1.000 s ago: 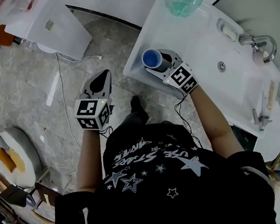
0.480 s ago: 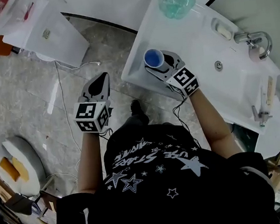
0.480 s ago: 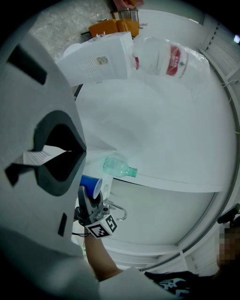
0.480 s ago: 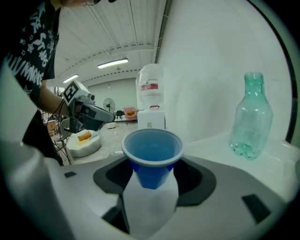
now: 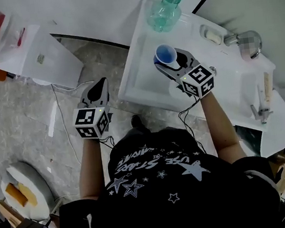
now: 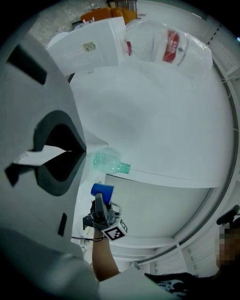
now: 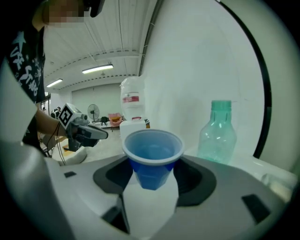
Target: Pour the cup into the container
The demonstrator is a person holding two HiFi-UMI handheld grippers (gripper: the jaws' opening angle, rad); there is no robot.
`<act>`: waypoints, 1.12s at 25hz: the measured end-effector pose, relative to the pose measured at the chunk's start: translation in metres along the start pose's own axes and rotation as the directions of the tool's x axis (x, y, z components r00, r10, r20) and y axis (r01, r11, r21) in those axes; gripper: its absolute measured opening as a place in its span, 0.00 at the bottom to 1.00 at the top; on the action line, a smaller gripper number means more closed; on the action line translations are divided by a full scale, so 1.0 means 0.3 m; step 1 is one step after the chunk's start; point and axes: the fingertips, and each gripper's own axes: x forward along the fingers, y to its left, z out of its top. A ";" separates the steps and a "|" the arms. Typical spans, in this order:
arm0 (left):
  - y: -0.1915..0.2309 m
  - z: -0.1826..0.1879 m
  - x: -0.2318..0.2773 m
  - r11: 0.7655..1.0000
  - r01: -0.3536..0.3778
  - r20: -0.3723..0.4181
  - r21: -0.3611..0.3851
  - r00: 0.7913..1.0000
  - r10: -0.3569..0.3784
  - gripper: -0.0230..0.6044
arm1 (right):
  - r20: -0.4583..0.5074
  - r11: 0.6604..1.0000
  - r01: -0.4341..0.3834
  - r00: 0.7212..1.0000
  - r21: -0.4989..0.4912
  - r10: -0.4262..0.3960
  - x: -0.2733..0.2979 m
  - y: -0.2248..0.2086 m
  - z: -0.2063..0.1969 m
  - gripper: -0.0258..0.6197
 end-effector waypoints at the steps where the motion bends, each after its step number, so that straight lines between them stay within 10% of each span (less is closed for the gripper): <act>1: -0.003 0.012 0.009 1.000 0.006 0.003 0.003 1.000 -0.006 0.05 | 0.003 1.000 0.018 1.000 0.000 -0.018 -0.018 -0.028 0.022 0.46; 28: -0.193 0.360 0.307 0.997 -0.040 0.077 0.058 0.996 0.035 0.05 | -0.035 0.995 0.097 0.995 -0.002 -0.097 -0.248 -0.565 0.314 0.46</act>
